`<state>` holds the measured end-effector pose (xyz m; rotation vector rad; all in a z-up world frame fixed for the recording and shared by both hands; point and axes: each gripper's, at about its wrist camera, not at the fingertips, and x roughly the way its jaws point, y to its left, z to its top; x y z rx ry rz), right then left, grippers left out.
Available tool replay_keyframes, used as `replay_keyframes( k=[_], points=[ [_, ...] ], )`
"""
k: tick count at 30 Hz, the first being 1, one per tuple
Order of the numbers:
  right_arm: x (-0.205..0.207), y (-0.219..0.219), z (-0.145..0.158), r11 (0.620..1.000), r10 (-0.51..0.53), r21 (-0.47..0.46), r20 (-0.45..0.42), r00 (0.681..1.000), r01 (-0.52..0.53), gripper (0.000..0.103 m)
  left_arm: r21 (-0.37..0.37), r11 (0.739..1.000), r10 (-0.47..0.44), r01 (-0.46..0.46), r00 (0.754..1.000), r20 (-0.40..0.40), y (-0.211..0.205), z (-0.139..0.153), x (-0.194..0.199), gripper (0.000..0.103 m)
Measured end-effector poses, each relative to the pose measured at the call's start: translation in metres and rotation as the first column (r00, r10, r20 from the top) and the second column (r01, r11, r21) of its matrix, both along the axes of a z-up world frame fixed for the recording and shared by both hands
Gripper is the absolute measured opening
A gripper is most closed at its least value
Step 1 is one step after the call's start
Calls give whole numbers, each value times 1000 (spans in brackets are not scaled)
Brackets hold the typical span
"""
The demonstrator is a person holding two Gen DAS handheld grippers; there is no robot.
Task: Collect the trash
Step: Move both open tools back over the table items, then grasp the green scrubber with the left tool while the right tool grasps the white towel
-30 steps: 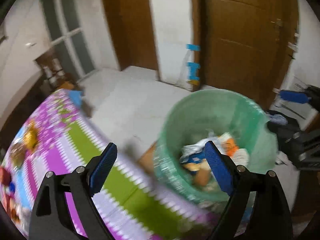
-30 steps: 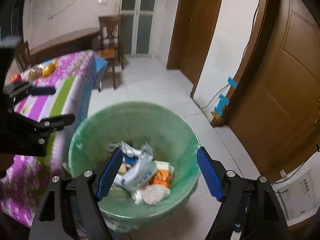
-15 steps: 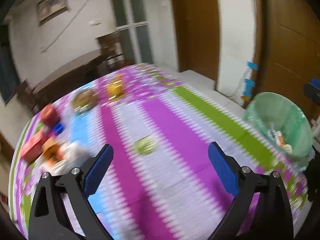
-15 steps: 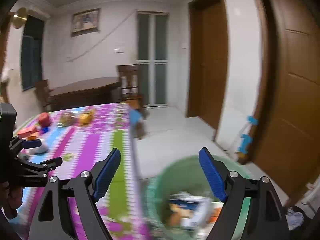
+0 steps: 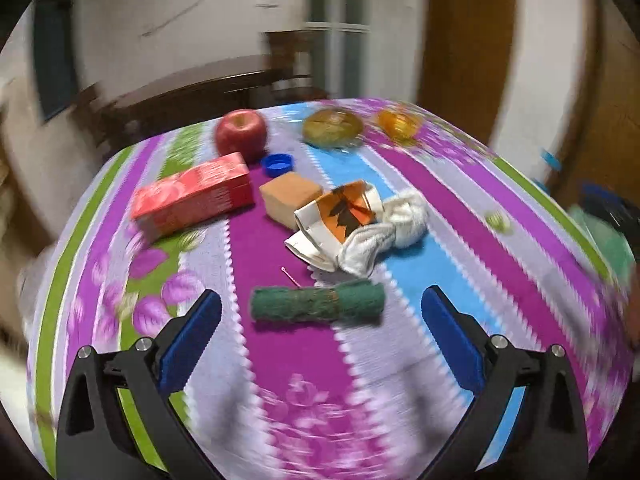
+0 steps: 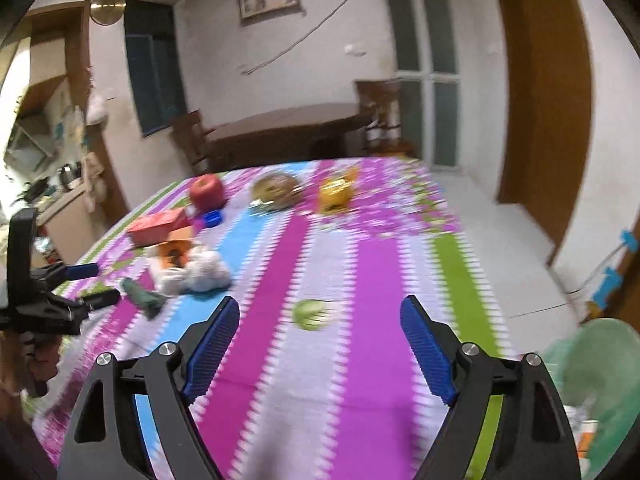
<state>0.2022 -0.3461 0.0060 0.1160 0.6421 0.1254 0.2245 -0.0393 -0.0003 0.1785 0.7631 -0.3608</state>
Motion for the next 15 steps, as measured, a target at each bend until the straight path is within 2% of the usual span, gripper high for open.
replay_keyframes(
  k=[3, 5, 8, 12, 15],
  points=[
    [32, 26, -9, 995, 79, 64, -48, 996, -76, 83, 32, 986, -164, 163, 987, 0, 9, -5, 10, 97],
    [50, 45, -14, 987, 139, 95, -85, 987, -131, 83, 67, 966, -251, 251, 968, -7, 12, -10, 19, 97],
    [82, 83, -29, 962, 262, 117, -151, 953, -246, 83, 96, 926, -363, 365, 931, -33, 4, -18, 32, 97],
    [110, 114, -44, 956, 295, 68, -187, 937, -287, 83, 120, 877, -462, 465, 886, -52, -2, -28, 36, 97],
    [131, 122, -53, 955, 297, 91, -212, 931, -284, 81, 108, 856, -499, 505, 863, -74, -5, -34, 39, 96]
  ],
)
